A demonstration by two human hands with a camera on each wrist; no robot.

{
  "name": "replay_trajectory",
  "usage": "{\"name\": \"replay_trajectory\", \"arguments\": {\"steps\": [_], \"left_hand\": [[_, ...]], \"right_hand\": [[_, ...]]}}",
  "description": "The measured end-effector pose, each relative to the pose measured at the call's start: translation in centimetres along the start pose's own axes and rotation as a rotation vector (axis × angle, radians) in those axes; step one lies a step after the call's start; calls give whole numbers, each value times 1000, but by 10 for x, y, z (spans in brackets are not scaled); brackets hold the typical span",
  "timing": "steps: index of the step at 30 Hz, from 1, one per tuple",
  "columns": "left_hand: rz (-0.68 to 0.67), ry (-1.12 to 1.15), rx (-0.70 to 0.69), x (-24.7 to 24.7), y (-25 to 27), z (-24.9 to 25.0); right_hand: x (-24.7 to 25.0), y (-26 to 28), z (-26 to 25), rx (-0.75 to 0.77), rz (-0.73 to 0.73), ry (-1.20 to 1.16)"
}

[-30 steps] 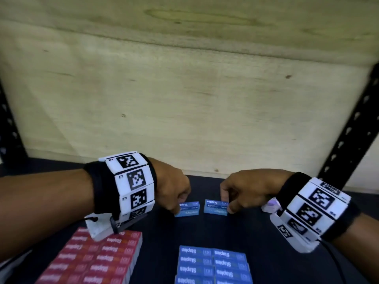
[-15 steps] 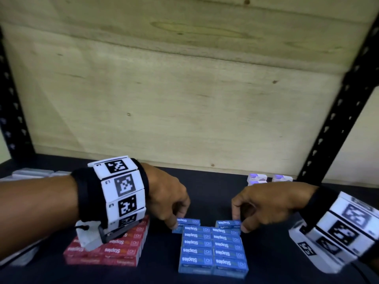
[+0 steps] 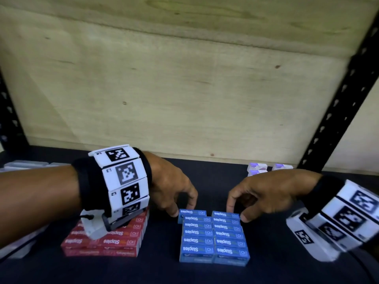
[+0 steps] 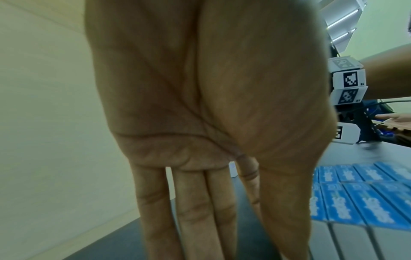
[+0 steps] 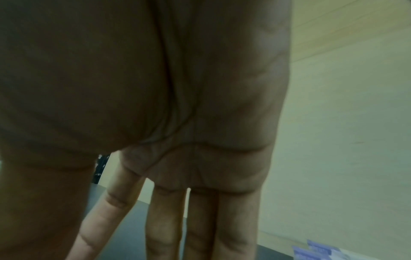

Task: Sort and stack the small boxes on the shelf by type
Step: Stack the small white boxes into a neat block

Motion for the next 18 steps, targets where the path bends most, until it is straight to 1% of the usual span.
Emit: {"name": "replay_trajectory", "arguments": {"steps": [7,18], "left_hand": [[-10,2,-8,0,-6,1],[-1,23,-7,-1,-8,1]], "right_hand": [[1,-8,-2,18,-12,14],[-2,-3,-2,31,3,-18]]}}
Point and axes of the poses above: each hand's wrist, its own y-axis away from the middle knuckle, its own x-axis out of the back of the hand, z = x × y, the point moved 8 cm from there along -y, towards the middle knuckle, and after that the axes turned 9 degrees about -z, right-handed, at the moved point
